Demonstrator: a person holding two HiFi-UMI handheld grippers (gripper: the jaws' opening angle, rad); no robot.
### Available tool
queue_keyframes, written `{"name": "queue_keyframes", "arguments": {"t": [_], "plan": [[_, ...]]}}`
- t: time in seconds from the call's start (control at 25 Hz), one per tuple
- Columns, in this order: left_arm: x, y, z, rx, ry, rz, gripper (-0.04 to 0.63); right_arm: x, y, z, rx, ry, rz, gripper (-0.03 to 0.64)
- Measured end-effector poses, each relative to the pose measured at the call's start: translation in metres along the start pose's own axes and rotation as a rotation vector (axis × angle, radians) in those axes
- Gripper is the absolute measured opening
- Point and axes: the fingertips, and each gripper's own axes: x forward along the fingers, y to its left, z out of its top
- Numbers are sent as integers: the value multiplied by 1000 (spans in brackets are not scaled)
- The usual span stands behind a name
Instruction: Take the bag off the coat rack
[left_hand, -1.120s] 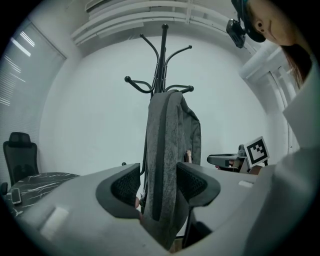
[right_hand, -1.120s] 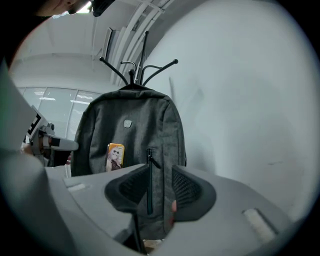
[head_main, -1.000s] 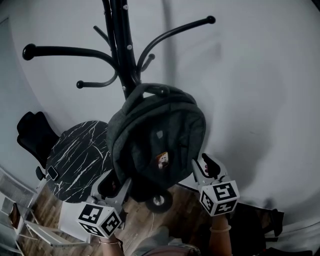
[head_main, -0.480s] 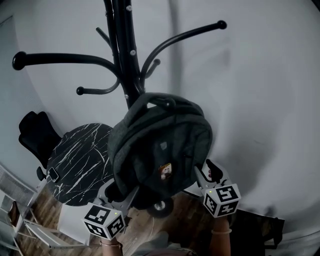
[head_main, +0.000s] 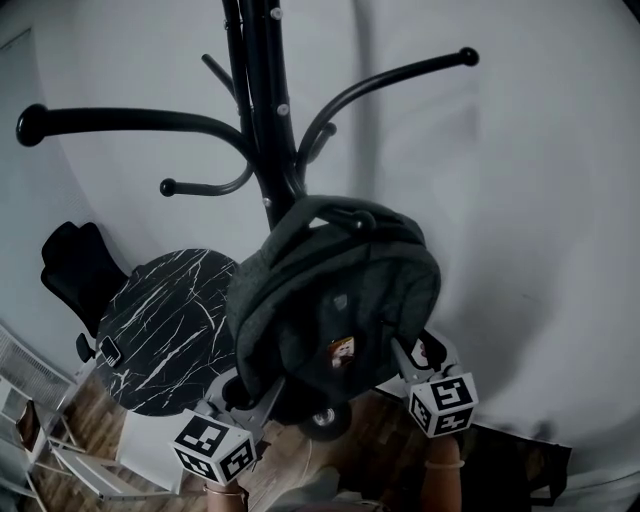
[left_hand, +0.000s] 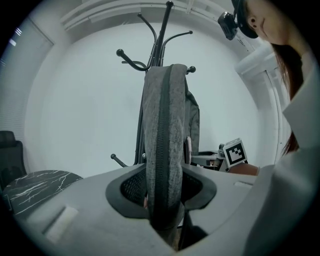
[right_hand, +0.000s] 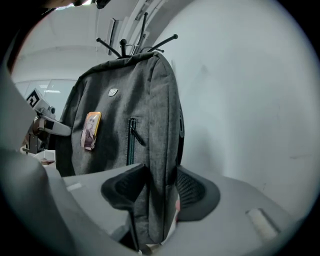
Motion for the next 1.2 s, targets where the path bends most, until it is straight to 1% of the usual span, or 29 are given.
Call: {"name": "queue_keyframes", "arguments": {"t": [0.12, 0.32, 0.52, 0.8, 1.0, 1.2], "plan": [[1, 0, 1, 37, -3, -1, 127, 0, 2, 0, -30, -10, -29, 158], [0, -3, 4, 102, -16, 24, 98, -6, 3, 2, -111, -12, -134, 100], [-4, -6, 8, 138, -31, 41, 91, -15, 8, 8, -129, -21, -189, 81], [-12, -12, 13, 160, -45, 45, 87, -34, 15, 14, -131, -25, -220, 72], [-20, -23, 21, 173, -71, 43, 87, -51, 14, 19, -140, -35, -246, 71], [-28, -32, 26, 190, -80, 34, 86, -69, 16, 26, -146, -46, -255, 71]]}}
